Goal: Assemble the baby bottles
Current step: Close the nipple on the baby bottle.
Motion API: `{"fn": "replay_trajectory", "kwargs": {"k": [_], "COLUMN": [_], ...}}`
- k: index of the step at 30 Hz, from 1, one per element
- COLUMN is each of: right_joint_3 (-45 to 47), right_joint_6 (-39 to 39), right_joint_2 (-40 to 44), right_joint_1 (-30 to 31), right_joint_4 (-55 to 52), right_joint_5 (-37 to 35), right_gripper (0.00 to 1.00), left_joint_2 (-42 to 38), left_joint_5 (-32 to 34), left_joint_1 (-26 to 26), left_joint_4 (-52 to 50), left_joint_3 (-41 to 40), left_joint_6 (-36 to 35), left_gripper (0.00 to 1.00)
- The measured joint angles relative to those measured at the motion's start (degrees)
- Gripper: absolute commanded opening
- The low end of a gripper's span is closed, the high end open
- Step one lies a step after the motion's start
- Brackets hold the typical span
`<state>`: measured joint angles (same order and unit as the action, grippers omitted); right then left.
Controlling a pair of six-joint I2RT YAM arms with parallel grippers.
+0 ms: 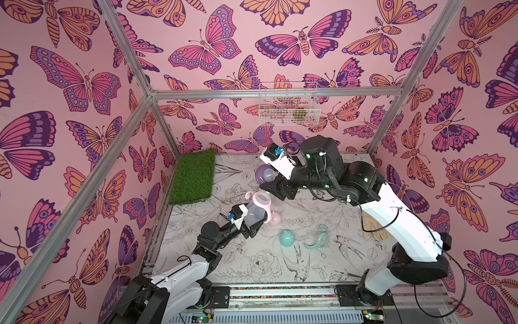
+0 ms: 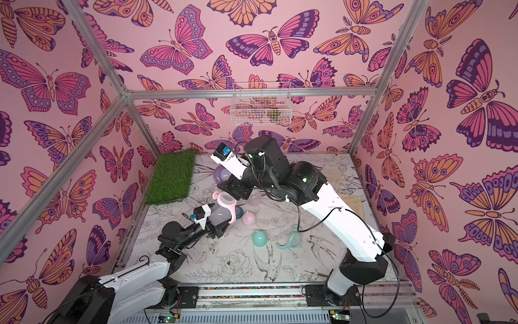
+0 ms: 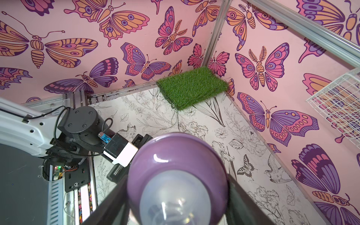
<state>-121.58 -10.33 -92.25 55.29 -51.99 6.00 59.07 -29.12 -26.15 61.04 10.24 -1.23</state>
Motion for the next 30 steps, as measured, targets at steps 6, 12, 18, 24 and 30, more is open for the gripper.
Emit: {"fn": "replay_trajectory", "kwargs": {"k": [6, 12, 18, 24, 30], "right_joint_3": [0.0, 0.0, 0.0, 4.6, 8.7], "right_joint_6": [0.0, 0.0, 0.1, 0.7, 1.3], "right_joint_2": [0.0, 0.0, 0.0, 2.4, 3.9], "right_joint_1": [0.2, 0.5, 0.5, 0.5, 0.3], "right_joint_4": [0.1, 0.3, 0.3, 1.0, 0.0], "right_joint_5": [1.0, 1.6, 2.2, 2.7, 5.0], "right_gripper": [0.42, 0.42, 0.41, 0.41, 0.41], "left_joint_2": [0.0, 0.2, 0.4, -0.6, -5.3], "left_joint_5": [0.2, 0.2, 0.4, 0.3, -0.8], "left_joint_1": [0.0, 0.0, 0.0, 0.0, 0.0], "left_joint_4": [0.0, 0.0, 0.0, -0.2, -1.7], "left_joint_3": [0.0, 0.0, 0.0, 0.0, 0.0], "left_joint_6": [0.0, -0.2, -0.2, -0.2, -0.2], "left_gripper": [0.0, 0.0, 0.0, 0.0, 0.0]}}
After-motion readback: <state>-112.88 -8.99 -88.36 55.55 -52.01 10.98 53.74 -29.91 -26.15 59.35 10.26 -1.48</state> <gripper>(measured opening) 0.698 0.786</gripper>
